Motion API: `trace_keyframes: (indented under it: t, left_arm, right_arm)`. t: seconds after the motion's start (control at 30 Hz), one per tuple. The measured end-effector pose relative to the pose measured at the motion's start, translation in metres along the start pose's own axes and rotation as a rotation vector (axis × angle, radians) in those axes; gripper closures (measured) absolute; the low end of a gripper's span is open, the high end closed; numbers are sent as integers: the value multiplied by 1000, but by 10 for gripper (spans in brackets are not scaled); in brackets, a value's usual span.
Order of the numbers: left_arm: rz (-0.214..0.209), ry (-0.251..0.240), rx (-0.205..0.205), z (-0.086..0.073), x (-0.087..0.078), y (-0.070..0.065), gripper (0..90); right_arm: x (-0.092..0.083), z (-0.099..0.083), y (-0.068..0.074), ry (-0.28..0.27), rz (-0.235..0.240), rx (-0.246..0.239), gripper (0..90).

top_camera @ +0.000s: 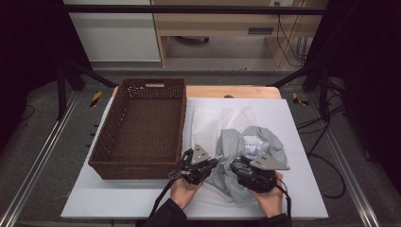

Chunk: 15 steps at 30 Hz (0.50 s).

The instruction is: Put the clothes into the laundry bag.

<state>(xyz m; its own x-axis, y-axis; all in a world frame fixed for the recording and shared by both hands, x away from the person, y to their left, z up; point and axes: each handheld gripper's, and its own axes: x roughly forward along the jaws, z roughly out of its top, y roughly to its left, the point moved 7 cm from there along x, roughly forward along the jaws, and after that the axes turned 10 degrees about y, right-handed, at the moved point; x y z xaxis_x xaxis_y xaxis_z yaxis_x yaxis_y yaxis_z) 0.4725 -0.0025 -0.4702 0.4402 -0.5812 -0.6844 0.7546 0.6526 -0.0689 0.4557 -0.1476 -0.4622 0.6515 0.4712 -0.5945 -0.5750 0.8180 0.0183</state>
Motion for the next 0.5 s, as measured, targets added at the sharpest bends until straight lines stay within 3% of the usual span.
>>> trace_keyframes:
  t: [0.07, 0.1, 0.13, 0.23, 0.33, 0.43, 0.47, 0.5]
  left_arm:
    - [4, 1, -1, -1, 0, 0, 885]
    - [5, 0, -2, -1, 0, 1, 885]
    - [5, -1, -3, -1, 0, 1, 884]
    - [4, 0, -7, 0, 0, 2, 885]
    - [9, 7, -3, -1, 2, 2, 885]
    - [13, 11, -4, -1, 4, 2, 885]
    - [13, 12, -6, -1, 4, 3, 885]
    - [14, 13, -11, -1, 4, 4, 885]
  right_arm:
    - [-10, 2, -20, -19, -75, 26, 334]
    - [-11, -1, -31, 4, -99, 46, 299]
    - [-8, -7, -42, 38, -110, 77, 283]
    - [7, -27, -53, 110, -98, 117, 298]
    - [26, -39, -50, 151, -40, 118, 403]
    - [31, -36, -46, 164, -1, 105, 740]
    - [29, -33, -46, 175, -3, 99, 811]
    - [26, -30, -46, 169, -4, 99, 823]
